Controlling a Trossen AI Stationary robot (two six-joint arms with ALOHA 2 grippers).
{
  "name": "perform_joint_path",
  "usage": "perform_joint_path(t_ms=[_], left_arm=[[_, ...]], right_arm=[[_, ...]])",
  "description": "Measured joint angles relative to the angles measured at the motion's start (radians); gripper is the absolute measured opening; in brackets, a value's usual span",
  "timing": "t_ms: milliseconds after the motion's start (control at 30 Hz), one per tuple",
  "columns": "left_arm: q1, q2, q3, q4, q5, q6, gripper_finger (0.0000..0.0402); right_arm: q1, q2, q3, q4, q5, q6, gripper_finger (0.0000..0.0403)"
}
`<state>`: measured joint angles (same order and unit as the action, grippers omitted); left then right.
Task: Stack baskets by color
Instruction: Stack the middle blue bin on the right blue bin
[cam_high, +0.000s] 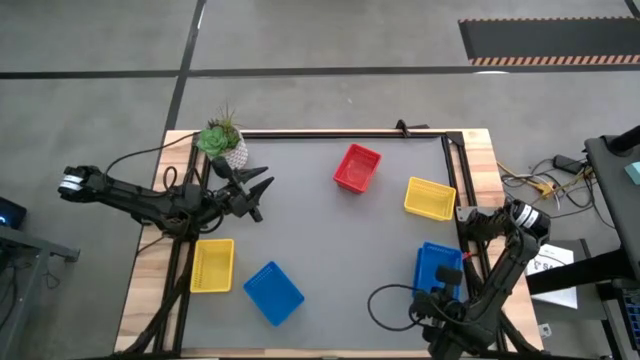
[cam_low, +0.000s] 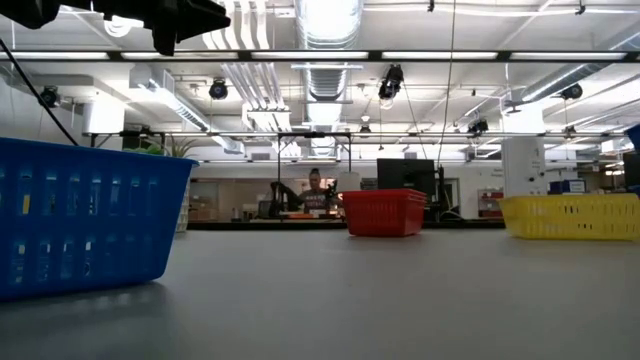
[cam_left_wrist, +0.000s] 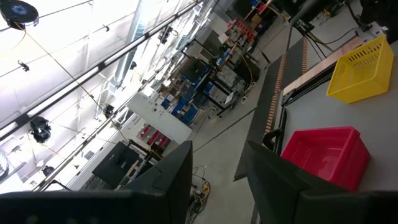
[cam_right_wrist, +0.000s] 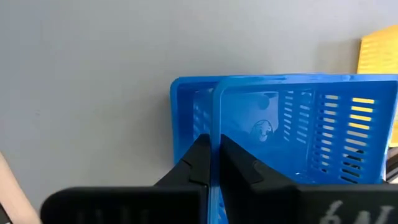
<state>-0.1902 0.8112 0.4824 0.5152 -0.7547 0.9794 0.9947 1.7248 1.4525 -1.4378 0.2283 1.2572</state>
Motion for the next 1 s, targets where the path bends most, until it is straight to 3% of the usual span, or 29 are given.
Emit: perform_joint_path(t_ms=[600, 833, 1000], left_arm=[[0.0, 0.0, 0.0, 0.0, 0.0, 0.0, 0.013], [0.0, 0.0, 0.0, 0.0, 0.0, 0.0, 0.013], [0.0, 0.0, 0.0, 0.0, 0.0, 0.0, 0.013]], right_arm=[[-0.014, -0.002, 0.012, 0.004, -0.018, 0.073, 0.0118], [-0.048, -0.022, 0.077, 0.004, -0.053, 0.079, 0.0123], [-0.069, -0.07, 0.114, 0.004, -0.052, 0.079, 0.0096]])
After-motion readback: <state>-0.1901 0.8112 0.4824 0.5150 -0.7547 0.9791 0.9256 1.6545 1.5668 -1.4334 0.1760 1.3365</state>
